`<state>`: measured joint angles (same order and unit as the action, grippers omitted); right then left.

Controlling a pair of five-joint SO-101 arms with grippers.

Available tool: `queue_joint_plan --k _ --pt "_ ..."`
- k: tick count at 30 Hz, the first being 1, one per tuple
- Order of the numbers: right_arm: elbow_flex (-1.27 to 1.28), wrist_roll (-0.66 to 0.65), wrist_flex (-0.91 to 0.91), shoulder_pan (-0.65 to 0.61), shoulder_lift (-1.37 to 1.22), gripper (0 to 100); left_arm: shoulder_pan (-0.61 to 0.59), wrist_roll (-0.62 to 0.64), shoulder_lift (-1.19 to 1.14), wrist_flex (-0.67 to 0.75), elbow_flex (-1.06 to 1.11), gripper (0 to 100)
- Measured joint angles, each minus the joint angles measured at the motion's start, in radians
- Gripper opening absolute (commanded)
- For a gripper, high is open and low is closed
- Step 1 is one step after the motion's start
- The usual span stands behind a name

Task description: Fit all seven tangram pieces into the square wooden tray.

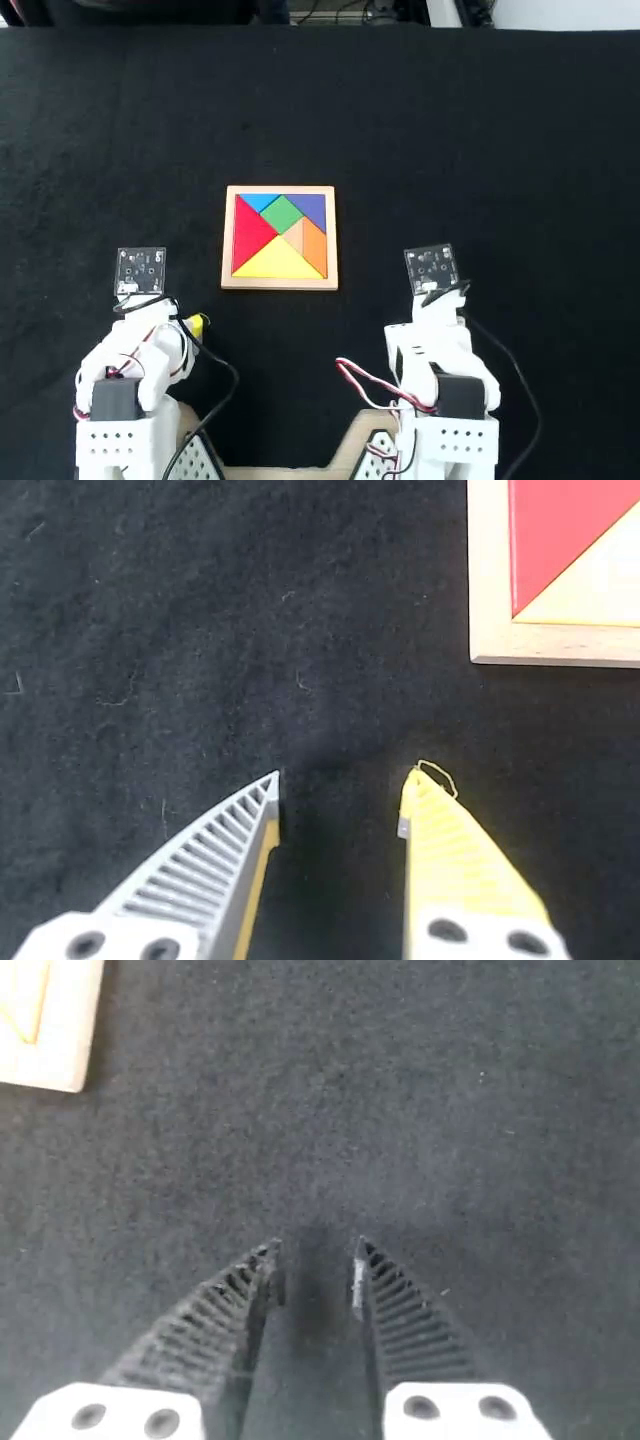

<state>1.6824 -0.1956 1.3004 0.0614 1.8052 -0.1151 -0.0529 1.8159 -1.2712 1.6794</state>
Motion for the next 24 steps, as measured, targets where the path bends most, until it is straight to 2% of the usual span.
queue_joint_plan --k 3,5,6,8,10,24 --pt "0.0 0.006 0.0 -0.005 0.0 9.8 0.0 0.0 0.0 0.0 0.0 13" --pt "0.0 0.008 0.0 -0.005 0.0 3.4 0.0 0.0 0.0 0.0 0.0 3" --pt "0.0 0.009 0.0 -0.005 0.0 0.5 0.0 0.0 0.0 0.0 0.0 2" --pt "0.0 0.011 0.0 -0.005 0.0 2.1 0.0 0.0 0.0 0.0 0.0 5" --pt "0.0 0.012 0.0 -0.005 0.0 1.1 0.0 0.0 0.0 0.0 0.0 3" --pt "0.0 0.012 0.0 -0.005 0.0 1.1 0.0 0.0 0.0 0.0 0.0 3"
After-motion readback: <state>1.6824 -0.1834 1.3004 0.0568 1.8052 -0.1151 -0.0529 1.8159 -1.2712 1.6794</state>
